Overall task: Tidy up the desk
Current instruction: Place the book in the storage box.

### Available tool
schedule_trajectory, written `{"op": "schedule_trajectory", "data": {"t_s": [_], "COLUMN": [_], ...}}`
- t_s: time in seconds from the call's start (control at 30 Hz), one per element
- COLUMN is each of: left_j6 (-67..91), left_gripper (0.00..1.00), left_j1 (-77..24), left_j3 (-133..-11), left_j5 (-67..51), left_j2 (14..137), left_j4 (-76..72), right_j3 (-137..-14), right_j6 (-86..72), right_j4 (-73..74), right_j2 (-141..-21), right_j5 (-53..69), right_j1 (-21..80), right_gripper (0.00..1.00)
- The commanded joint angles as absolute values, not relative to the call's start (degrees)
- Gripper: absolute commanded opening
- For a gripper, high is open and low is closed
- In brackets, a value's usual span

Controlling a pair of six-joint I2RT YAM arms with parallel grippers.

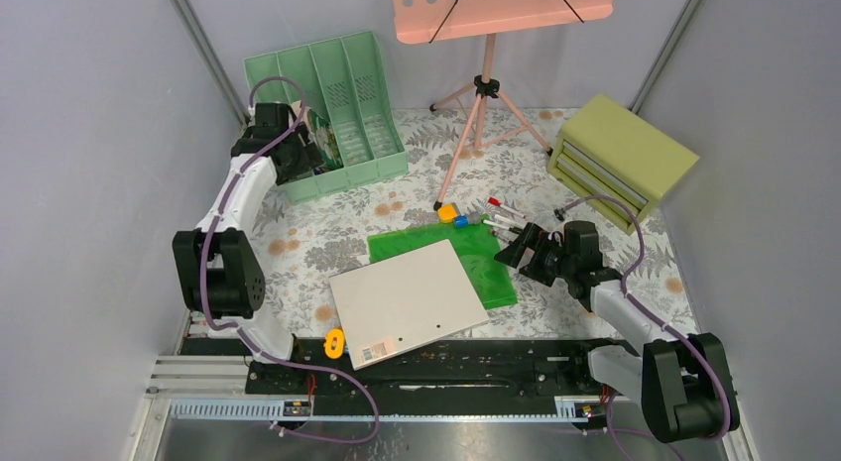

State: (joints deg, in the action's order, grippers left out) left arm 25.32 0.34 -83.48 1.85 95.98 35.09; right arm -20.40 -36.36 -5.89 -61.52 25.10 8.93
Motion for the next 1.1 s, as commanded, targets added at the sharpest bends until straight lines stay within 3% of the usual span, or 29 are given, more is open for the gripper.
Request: {"op": "schedule_trajectory", "data": {"t_s": [0.0, 0.13, 0.3, 0.63, 1.07], "left_j6": [24.5, 24.9, 24.3, 23.9, 25.9], "left_gripper": [0.67, 0.64, 0.5, 0.09, 0.0], "left_j1": [0.3, 0.3, 0.3, 0.3, 0.3], "left_j3": [-84.0, -86.3, -89.8, -94.7, -99.8], "left_j5": [3.1, 2.6, 2.5, 2.2, 4.0], "left_j2": [96.4, 99.1, 101.0, 101.3, 101.9], "left_j4": [33.5, 33.4, 33.4, 33.5, 34.5], "right_j3": [-22.7, -22.6, -22.8, -23.0, -23.3], "right_j6": [-36.5, -36.4, -36.4, -36.5, -36.5], "right_j4": [-7.1, -7.1, -7.1, -7.1, -7.1], "right_j2": [-61.8, -61.7, -62.0, -62.9, -63.7], "right_j5": [26.2, 26.0, 26.2, 26.4, 26.4], "right_j1": [8.5, 8.4, 8.4, 8.3, 8.3], "right_gripper": [1.0, 0.99, 0.99, 0.99, 0.99]}}
